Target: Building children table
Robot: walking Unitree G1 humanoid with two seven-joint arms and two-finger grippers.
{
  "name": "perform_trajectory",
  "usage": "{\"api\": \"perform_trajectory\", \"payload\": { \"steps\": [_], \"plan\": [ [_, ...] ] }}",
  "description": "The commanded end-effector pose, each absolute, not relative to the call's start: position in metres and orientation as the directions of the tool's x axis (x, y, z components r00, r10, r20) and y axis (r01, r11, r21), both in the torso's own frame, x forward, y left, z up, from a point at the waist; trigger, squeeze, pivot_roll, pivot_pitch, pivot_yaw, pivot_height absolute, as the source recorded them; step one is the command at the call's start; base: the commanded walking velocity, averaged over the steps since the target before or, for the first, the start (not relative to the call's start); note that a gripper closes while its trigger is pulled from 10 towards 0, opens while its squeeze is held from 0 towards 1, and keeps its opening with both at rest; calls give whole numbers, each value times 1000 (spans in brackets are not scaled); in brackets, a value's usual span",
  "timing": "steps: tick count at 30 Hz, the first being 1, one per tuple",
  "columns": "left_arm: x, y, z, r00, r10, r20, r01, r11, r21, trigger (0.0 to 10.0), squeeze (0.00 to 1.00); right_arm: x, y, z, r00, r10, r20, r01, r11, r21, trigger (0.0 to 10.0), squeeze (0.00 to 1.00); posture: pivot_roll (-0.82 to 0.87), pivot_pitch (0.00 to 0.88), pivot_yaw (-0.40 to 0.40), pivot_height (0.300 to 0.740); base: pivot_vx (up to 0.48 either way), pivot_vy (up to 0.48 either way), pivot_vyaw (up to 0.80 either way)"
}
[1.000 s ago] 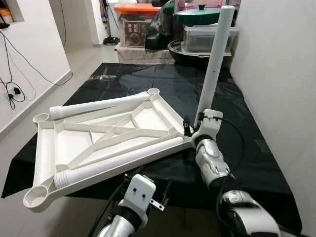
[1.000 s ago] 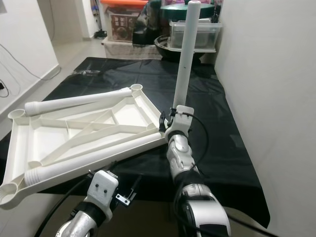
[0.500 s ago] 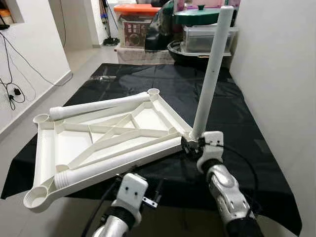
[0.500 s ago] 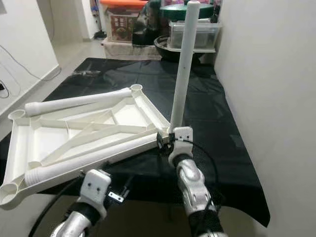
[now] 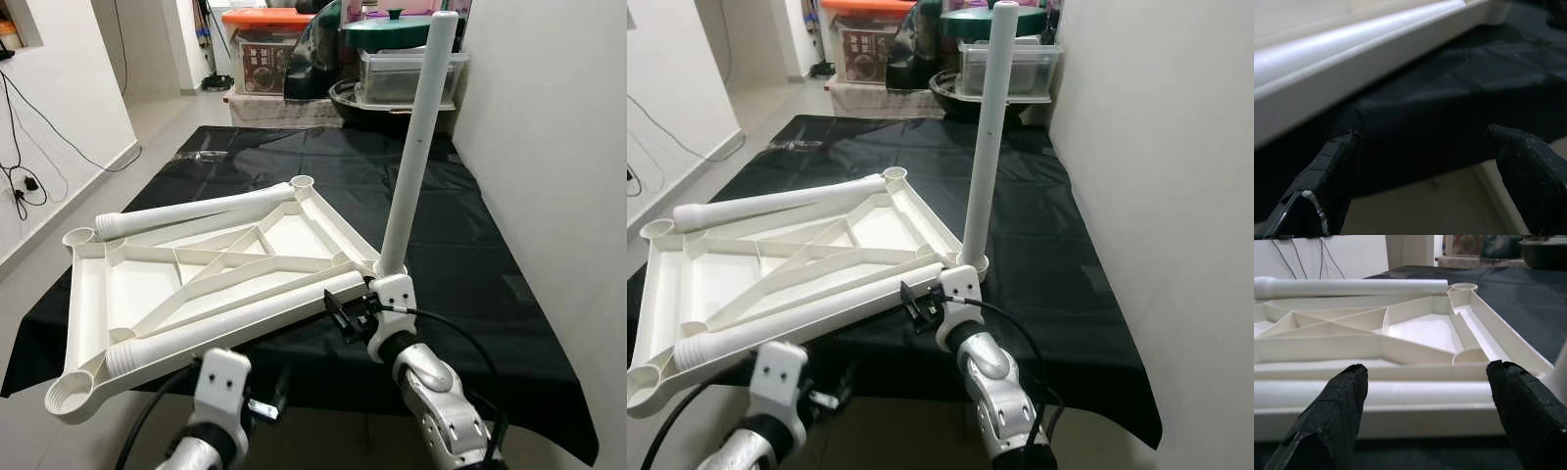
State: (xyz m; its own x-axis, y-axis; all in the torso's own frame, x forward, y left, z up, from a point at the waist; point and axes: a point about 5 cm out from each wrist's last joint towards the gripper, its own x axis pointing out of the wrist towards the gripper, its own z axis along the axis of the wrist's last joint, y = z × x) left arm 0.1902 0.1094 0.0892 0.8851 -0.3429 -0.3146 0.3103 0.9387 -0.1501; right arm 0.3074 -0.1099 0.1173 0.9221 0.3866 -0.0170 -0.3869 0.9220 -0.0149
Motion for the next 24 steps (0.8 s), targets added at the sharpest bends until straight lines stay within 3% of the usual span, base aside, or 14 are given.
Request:
{"api": "perform_trajectory", "payload": {
  "steps": [1, 6, 15, 24],
  "plan": [
    [194, 113, 84, 879, -328, -347, 273, 941, -199, 10000, 0, 316, -110, 124, 929, 370, 4, -370, 929, -26, 10000, 0, 55, 0, -14, 740, 0, 0, 0],
    [200, 123, 82, 892, -272, -362, 221, 959, -177, 10000, 0, 324, -112, 136, 935, 351, 46, -350, 936, -28, 10000, 0, 51, 0, -10, 740, 0, 0, 0],
    [212, 165, 91, 927, -104, -359, 83, 994, -73, 10000, 0, 328, -104, 152, 921, 379, 87, -379, 925, -17, 10000, 0, 52, 0, -16, 740, 0, 0, 0],
    [218, 178, 109, 946, -109, -305, 100, 994, -46, 10000, 0, 335, -100, 156, 921, 380, 89, -380, 925, -16, 10000, 0, 54, 0, -20, 740, 0, 0, 0]
  ]
}}
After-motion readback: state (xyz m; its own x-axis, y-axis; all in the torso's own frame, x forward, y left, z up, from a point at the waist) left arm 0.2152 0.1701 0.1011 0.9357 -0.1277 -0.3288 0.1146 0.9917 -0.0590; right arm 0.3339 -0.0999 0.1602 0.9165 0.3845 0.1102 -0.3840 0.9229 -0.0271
